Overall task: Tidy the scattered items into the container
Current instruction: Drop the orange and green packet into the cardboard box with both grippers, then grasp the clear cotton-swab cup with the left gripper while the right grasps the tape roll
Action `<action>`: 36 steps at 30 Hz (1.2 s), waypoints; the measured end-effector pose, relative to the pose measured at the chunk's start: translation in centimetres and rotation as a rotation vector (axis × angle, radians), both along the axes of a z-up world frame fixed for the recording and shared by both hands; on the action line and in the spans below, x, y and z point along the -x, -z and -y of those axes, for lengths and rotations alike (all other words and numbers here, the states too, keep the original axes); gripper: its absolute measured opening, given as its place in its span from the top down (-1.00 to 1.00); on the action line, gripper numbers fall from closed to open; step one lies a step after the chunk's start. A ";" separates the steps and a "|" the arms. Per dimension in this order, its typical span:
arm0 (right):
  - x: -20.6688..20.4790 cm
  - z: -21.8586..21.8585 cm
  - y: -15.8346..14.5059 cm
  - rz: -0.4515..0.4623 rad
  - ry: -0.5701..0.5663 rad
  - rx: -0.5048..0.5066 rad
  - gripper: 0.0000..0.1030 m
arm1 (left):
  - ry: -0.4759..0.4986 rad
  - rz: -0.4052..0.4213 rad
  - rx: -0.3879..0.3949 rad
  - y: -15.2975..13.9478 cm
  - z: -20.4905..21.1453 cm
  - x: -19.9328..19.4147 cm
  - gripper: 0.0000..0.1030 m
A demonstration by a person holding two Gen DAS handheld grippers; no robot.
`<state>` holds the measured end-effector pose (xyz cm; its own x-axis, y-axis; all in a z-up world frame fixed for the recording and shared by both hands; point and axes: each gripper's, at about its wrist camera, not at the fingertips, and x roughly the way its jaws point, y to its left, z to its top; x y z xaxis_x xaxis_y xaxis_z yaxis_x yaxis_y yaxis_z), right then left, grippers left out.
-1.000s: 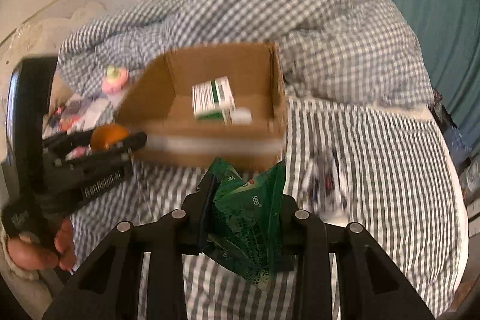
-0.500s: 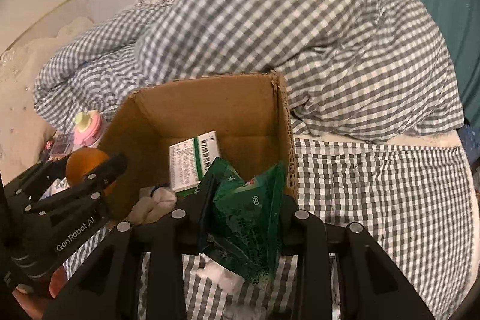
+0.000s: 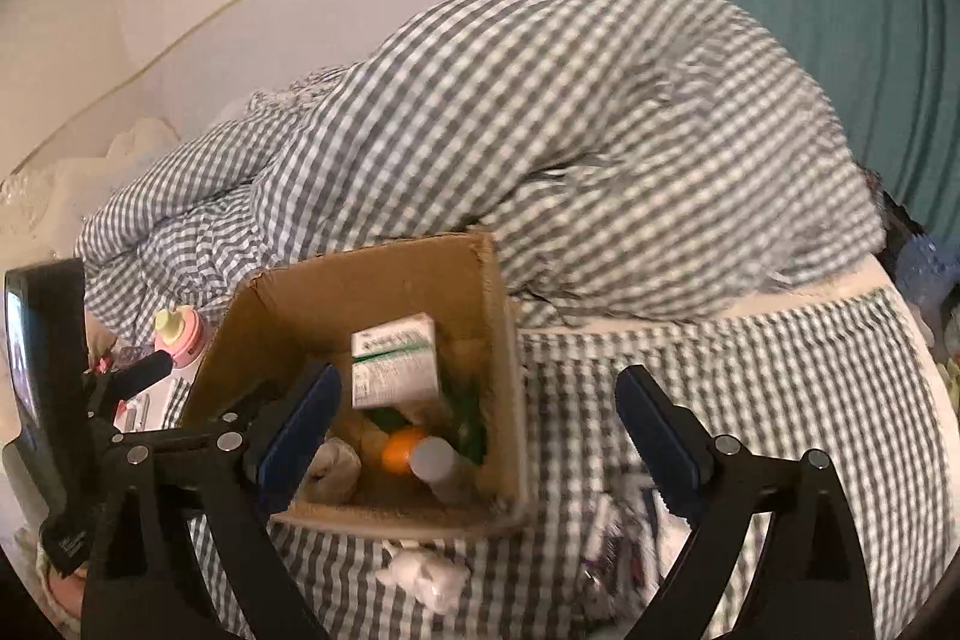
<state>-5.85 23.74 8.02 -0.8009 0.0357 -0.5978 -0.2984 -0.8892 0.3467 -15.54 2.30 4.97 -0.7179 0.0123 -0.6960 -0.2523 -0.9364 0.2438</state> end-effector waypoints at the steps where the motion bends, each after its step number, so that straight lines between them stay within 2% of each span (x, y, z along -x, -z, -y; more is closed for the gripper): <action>1: -0.9 -0.2 -0.2 0.008 0.004 0.005 -0.80 | 0.004 0.001 0.001 -0.2 0.0 -0.5 -1.00; 10: -8.6 -0.4 -1.9 0.010 0.077 0.005 -0.80 | 0.054 0.006 -0.020 -2.2 0.9 -7.0 -1.00; 21: -18.0 1.1 -3.1 0.020 0.116 -0.040 -0.80 | 0.036 0.011 -0.046 -3.3 2.3 -15.2 -1.00; 24: -21.1 1.6 -1.7 0.034 0.128 -0.030 -0.80 | 0.021 0.036 -0.059 -2.2 2.5 -17.2 -1.00; 30: -25.5 2.1 2.2 0.100 0.139 -0.011 -0.80 | -0.012 0.117 -0.074 2.7 2.2 -20.4 -1.00; 36: -26.5 1.3 5.7 0.143 0.150 0.037 -0.80 | -0.028 0.219 -0.073 8.2 1.3 -21.4 -1.00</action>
<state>20.68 22.41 2.31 -0.6948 0.1239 -0.7085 -0.4753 -0.8183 0.3231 5.85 0.99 -3.19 -0.5507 0.0509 -0.8332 -0.2655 -0.9570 0.1170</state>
